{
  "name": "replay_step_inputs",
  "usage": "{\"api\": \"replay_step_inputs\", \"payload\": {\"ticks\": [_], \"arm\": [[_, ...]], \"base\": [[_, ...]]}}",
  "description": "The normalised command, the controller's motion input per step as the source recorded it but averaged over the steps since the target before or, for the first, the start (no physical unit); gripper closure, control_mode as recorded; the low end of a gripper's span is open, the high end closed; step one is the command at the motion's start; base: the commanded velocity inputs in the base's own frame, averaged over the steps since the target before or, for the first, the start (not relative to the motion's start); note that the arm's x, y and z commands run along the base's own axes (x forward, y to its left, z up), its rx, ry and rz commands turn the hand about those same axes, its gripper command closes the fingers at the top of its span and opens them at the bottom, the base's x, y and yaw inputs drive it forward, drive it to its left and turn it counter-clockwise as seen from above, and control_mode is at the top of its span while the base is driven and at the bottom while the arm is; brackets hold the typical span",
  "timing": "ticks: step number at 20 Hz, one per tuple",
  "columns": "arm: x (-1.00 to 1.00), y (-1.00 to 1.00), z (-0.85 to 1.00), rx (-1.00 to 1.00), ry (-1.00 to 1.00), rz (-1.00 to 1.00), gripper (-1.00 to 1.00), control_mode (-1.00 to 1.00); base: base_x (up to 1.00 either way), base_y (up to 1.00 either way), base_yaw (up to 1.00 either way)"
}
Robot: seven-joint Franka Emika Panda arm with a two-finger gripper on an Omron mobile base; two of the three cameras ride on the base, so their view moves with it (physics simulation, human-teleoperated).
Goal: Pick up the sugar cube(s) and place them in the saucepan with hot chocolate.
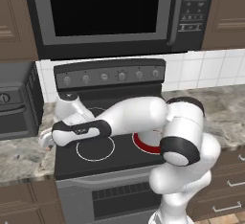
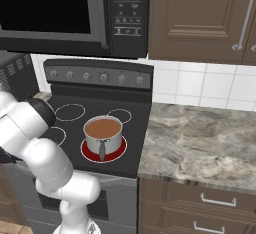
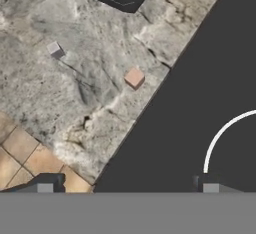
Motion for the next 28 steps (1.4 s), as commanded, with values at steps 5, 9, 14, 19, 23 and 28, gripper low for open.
{"api": "replay_step_inputs", "payload": {"ticks": [5,9,14,19,23,28], "arm": [[0.15,0.05,-0.05,-0.01,0.05,0.09,-1.00,-1.00],[0.14,0.03,-0.04,-0.06,0.09,0.13,-1.00,-1.00],[0.23,0.04,-0.21,-0.09,0.04,0.11,-1.00,-1.00],[0.12,0.13,-0.15,-0.07,0.00,0.12,-1.00,-1.00],[0.09,0.14,-0.15,-0.05,0.00,0.13,-1.00,-1.00],[0.12,0.17,-0.10,-0.04,0.00,0.13,-1.00,-1.00]], "base": [[0.00,0.00,0.00],[0.00,0.00,0.00],[0.00,0.00,0.00],[0.00,0.00,0.00],[0.00,0.00,0.00],[0.00,0.00,0.00]]}}
